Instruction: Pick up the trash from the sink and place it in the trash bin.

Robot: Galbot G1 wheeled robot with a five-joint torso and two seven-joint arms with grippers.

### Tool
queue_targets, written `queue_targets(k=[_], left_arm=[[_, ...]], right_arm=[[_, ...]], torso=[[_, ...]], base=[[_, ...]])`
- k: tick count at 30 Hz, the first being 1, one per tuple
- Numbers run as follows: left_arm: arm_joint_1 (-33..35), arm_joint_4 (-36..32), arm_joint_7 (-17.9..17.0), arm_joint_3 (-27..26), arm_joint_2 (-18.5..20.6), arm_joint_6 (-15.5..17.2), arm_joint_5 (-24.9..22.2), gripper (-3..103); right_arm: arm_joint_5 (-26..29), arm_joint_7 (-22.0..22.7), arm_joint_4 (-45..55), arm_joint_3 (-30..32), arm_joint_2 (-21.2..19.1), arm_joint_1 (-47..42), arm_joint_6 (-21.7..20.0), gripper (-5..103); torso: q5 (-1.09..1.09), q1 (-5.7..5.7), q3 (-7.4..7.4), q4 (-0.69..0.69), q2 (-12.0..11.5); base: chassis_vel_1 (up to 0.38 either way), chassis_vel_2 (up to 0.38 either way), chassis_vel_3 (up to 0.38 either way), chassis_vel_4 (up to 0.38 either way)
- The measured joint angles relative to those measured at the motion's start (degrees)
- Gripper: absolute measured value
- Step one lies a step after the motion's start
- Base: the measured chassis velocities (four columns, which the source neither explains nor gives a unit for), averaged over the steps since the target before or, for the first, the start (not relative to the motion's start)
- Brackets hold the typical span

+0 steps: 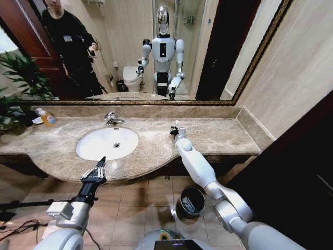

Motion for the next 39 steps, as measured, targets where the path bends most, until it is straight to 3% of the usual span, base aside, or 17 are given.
queue_targets(k=[9,10,14,23,28,34,39], left_arm=[[0.0,0.0,0.0,0.0,0.0,0.0,0.0,0],[0.0,0.0,0.0,0.0,0.0,0.0,0.0,0],[0.0,0.0,0.0,0.0,0.0,0.0,0.0,0],[0.0,0.0,0.0,0.0,0.0,0.0,0.0,0],[0.0,0.0,0.0,0.0,0.0,0.0,0.0,0],[0.0,0.0,0.0,0.0,0.0,0.0,0.0,0],[0.0,0.0,0.0,0.0,0.0,0.0,0.0,0]], right_arm=[[-0.5,-0.2,0.2,0.2,-0.5,-0.3,0.5,30],[-0.5,-0.2,0.1,0.2,-0.6,-0.4,0.6,21],[-0.5,-0.5,0.2,0.2,-0.5,-0.5,0.6,16],[-0.2,-0.7,3.9,0.0,-1.5,-2.2,1.3,16],[1.5,0.0,13.8,-1.1,-5.7,-6.2,1.5,16],[1.3,-1.3,21.3,-1.1,-10.5,-10.2,5.1,16],[2.6,-3.3,31.8,2.4,-17.0,-18.3,5.6,16]], torso=[[0.00,0.00,0.00,0.00,0.0],[0.00,0.00,0.00,0.00,0.0],[0.00,0.00,0.00,0.00,0.0],[0.00,0.01,0.00,0.00,0.0],[0.00,0.00,0.00,0.00,0.0],[0.01,0.00,0.00,0.01,0.0],[0.00,0.00,-0.01,0.02,0.0]], base=[[0.000,0.000,0.000,0.000],[0.000,0.000,0.000,0.000],[0.000,0.000,0.000,0.000],[0.000,0.000,0.000,0.000],[0.000,0.000,0.000,0.000],[0.000,0.000,0.000,0.000],[0.000,0.000,0.000,0.000]])
